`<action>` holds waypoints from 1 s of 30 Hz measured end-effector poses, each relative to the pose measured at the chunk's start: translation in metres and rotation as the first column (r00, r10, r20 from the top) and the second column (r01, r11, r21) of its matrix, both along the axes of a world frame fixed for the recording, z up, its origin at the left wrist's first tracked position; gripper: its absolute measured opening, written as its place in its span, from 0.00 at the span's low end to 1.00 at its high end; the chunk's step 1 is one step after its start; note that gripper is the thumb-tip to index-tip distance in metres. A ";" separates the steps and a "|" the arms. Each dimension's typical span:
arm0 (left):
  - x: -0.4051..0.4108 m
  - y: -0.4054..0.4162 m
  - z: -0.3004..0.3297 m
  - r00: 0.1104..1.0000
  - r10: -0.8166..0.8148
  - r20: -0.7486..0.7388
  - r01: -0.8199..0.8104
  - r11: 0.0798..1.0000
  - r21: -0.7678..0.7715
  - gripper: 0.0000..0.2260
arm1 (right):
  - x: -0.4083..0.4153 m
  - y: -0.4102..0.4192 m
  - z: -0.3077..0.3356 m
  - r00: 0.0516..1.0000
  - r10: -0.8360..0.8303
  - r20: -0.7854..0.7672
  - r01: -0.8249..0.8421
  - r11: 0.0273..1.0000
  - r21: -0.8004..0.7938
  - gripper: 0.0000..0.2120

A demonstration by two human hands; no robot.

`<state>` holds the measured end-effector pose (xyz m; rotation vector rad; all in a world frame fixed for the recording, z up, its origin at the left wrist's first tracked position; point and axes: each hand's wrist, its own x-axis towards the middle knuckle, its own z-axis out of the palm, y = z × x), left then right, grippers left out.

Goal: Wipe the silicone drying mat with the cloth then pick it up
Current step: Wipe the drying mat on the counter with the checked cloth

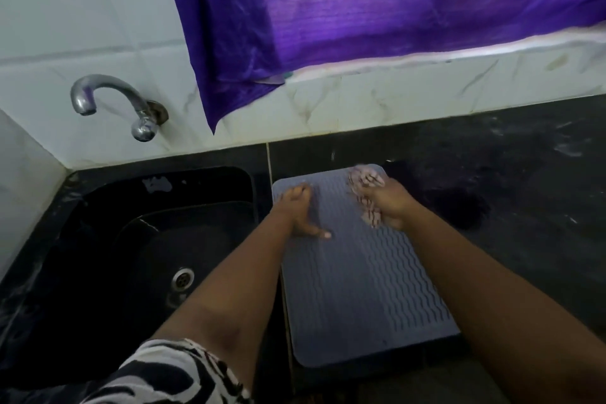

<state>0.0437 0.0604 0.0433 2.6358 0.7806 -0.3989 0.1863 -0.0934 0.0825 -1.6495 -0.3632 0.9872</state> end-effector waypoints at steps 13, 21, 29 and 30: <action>0.051 0.043 -0.047 0.966 -0.087 -0.245 0.072 0.995 -0.070 0.73 | 0.006 0.114 -0.068 0.272 0.868 0.415 -0.131 0.460 -0.878 0.28; 0.056 0.039 -0.030 0.950 -0.095 -0.298 0.085 0.995 -0.047 0.72 | -0.040 0.031 0.002 0.316 0.924 0.215 -0.278 0.307 -0.910 0.13; 0.064 0.045 -0.022 0.885 -0.136 -0.445 0.125 0.991 -0.054 0.74 | -0.004 0.093 0.007 0.403 0.823 0.401 -0.206 0.508 -0.836 0.22; 0.064 0.044 -0.022 0.886 -0.138 -0.443 0.132 0.990 -0.045 0.74 | -0.016 0.095 -0.008 0.394 0.848 0.354 -0.180 0.449 -0.875 0.26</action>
